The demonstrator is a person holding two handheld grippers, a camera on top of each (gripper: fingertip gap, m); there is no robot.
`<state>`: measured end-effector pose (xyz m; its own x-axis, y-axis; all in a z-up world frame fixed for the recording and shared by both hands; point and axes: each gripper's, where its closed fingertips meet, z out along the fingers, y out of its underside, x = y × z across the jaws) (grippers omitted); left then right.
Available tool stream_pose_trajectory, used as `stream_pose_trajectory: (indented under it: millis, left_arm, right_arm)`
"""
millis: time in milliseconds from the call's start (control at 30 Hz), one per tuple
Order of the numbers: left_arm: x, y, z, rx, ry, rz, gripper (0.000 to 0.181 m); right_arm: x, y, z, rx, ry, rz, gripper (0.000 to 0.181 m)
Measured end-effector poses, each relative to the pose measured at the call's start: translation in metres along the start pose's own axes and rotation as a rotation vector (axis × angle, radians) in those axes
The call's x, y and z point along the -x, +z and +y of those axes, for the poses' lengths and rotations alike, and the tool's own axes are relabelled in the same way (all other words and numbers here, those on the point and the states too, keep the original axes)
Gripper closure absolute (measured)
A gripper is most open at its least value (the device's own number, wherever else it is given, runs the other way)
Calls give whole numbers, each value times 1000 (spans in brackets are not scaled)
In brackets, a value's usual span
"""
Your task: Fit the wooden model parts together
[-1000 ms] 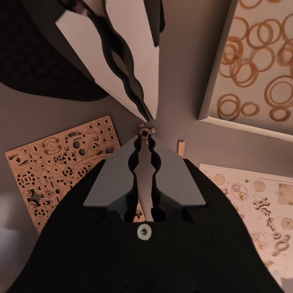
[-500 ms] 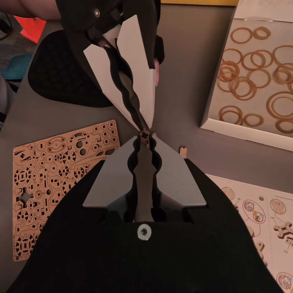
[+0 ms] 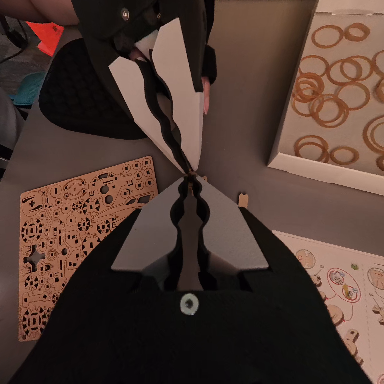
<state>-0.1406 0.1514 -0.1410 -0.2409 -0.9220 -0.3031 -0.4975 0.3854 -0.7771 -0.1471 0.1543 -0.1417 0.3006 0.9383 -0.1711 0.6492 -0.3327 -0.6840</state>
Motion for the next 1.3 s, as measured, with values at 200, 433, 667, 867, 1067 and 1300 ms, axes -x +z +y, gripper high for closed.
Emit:
stream_pose_trajectory:
  millis: [200, 433, 667, 867, 1067, 1300]
  left_arm:
    - [-2, 0, -1, -4, -6, 26, 180]
    - [-2, 0, -1, -6, -12, 38, 180]
    - [-3, 1, -1, -5, -9, 39, 181]
    - [-3, 1, -1, 0, -3, 29, 180]
    - [-3, 1, -1, 11, -8, 25, 181]
    - [-3, 1, -1, 16, -18, 24, 180]
  right_arm:
    - [2, 0, 1, 64, -44, 28, 177]
    - [2, 0, 3, 101, -47, 39, 176]
    - [2, 0, 4, 87, -69, 37, 175]
    - [3, 0, 5, 74, -74, 28, 175]
    - [3, 0, 5, 74, -88, 35, 175]
    - [3, 0, 5, 61, -100, 32, 174]
